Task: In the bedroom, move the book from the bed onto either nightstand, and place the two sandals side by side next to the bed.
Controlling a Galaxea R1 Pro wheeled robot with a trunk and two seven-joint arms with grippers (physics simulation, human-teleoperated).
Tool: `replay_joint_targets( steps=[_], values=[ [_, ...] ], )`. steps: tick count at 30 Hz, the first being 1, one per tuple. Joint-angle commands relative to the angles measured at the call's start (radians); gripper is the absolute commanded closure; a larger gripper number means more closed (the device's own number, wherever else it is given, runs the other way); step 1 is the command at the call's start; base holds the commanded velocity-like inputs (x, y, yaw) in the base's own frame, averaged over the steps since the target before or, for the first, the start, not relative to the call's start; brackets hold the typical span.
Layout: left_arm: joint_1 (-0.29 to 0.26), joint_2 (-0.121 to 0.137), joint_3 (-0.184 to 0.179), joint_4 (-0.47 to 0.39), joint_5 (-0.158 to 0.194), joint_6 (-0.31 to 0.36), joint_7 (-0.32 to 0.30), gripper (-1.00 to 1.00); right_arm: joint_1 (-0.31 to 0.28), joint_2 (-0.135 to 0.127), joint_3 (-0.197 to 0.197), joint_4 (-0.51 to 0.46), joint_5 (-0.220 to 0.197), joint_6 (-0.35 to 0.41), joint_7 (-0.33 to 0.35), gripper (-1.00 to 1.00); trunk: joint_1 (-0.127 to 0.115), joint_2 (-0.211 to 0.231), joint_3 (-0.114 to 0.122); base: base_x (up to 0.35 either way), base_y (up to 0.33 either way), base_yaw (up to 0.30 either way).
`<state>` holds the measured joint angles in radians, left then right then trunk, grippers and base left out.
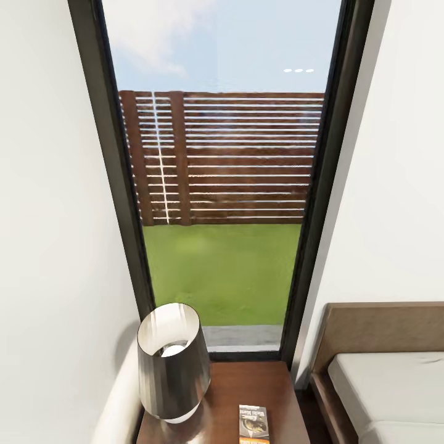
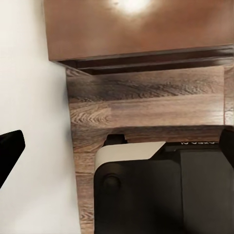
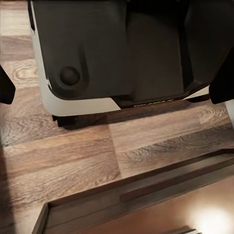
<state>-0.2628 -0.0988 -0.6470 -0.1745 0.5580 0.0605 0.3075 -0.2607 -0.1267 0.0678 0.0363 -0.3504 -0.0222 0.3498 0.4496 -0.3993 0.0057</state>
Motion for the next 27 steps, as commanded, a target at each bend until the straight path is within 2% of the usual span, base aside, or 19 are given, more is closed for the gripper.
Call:
replay_joint_targets(
  steps=[1,27],
  values=[
    [0.0,0.0,-0.008,-0.002,0.005,0.005,0.007,-1.0,0.0,0.0,0.007,0.004,-0.01,-0.002,0.005,-1.0,0.0,-0.001,0.0,0.0,0.0,0.0],
    [0.005,0.001,-0.01,-0.002,0.004,0.005,0.008,-1.0,0.012,-0.001,0.007,0.003,-0.01,-0.002,0.005,-1.0,0.0,-0.001,0.0,0.0,0.0,0.0]
  ],
)
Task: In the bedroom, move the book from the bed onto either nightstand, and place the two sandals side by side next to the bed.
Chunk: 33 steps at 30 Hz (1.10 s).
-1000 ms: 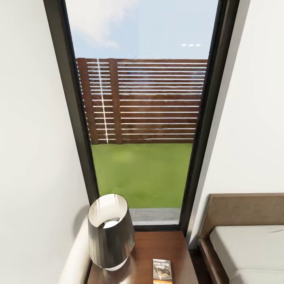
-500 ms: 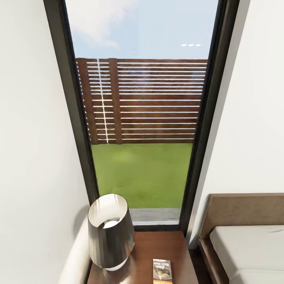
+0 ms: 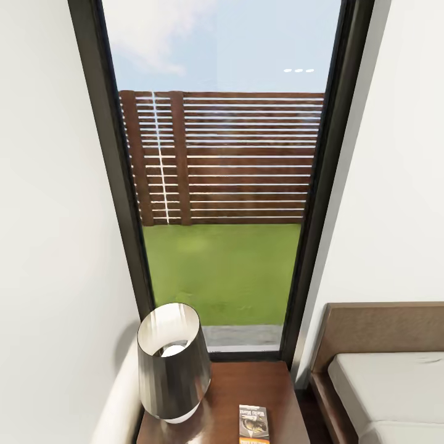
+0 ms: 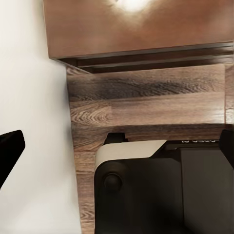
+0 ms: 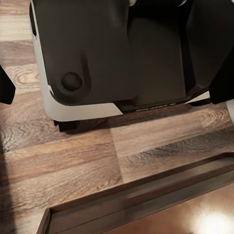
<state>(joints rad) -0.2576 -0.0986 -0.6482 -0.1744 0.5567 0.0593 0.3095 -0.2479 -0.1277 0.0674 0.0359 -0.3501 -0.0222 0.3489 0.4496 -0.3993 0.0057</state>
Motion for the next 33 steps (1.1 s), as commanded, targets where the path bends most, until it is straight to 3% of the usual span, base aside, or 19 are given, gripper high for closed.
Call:
replay_joint_targets(
  steps=[1,33],
  values=[
    [0.0,0.0,-0.008,-0.002,0.005,0.006,0.007,-1.0,-0.001,0.0,0.007,0.004,-0.01,-0.002,0.005,-1.0,0.0,-0.001,0.0,0.0,0.0,0.0],
    [0.007,0.002,-0.008,0.031,0.003,0.006,0.013,-1.0,-0.001,0.0,0.007,0.003,-0.01,-0.002,0.005,-1.0,0.0,-0.001,0.0,0.0,0.0,0.0]
  ],
)
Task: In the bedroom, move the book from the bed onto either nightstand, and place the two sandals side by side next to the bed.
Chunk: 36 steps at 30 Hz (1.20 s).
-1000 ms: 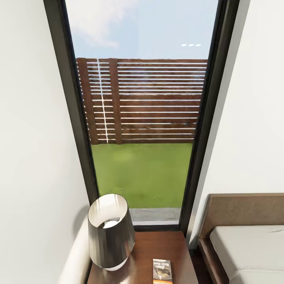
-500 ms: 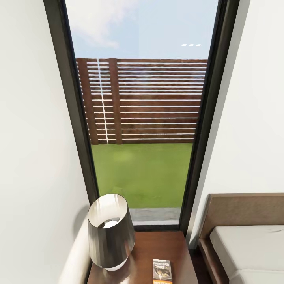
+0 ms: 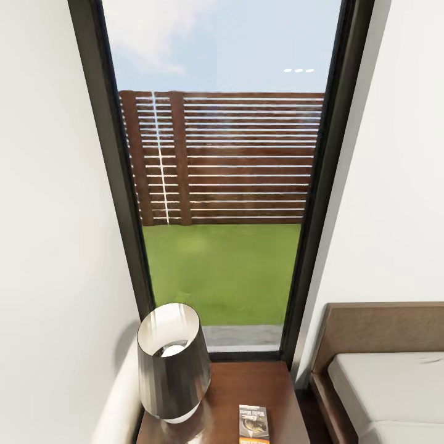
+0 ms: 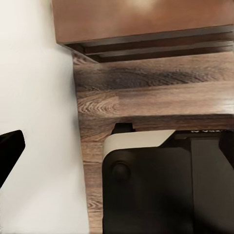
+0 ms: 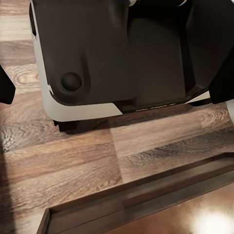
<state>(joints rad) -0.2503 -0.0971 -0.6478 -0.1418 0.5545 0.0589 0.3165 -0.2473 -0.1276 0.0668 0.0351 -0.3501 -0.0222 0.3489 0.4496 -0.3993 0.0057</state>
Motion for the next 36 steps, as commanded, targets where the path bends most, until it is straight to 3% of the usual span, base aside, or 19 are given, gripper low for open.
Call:
replay_joint_targets(
  steps=[1,36],
  values=[
    [0.0,0.0,-0.009,0.0,0.005,0.007,0.006,-1.0,-0.001,0.0,0.007,0.004,-0.01,-0.002,0.005,-1.0,0.0,-0.001,0.0,0.0,0.0,0.0],
    [0.0,0.015,-0.008,0.038,0.005,0.007,-0.004,-1.0,-0.001,0.0,0.008,0.004,-0.01,-0.002,0.005,-1.0,0.0,-0.001,0.0,0.0,0.0,0.0]
  ],
)
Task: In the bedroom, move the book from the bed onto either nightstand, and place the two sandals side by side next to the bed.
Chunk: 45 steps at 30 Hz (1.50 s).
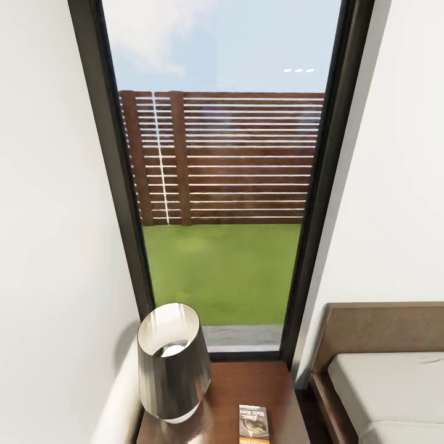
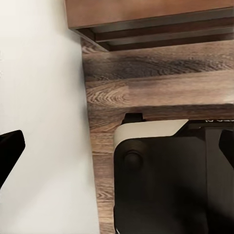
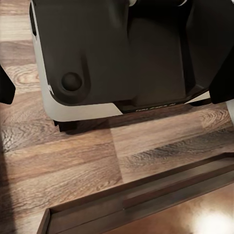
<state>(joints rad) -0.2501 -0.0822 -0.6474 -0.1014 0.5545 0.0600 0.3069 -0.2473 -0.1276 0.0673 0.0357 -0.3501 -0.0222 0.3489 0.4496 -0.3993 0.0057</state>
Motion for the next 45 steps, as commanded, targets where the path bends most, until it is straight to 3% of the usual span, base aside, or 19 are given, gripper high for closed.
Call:
replay_joint_targets(
  steps=[1,45],
  values=[
    [0.0,0.0,-0.009,-0.002,0.005,0.006,0.006,-1.0,-0.001,0.0,0.007,0.003,-0.01,-0.002,0.005,-1.0,0.0,-0.001,0.0,0.0,0.0,0.0],
    [0.0,0.001,-0.009,-0.001,0.004,0.006,0.006,-1.0,-0.001,0.0,0.007,0.004,-0.01,-0.002,0.005,-1.0,0.0,-0.001,0.0,0.0,0.0,0.0]
  ],
)
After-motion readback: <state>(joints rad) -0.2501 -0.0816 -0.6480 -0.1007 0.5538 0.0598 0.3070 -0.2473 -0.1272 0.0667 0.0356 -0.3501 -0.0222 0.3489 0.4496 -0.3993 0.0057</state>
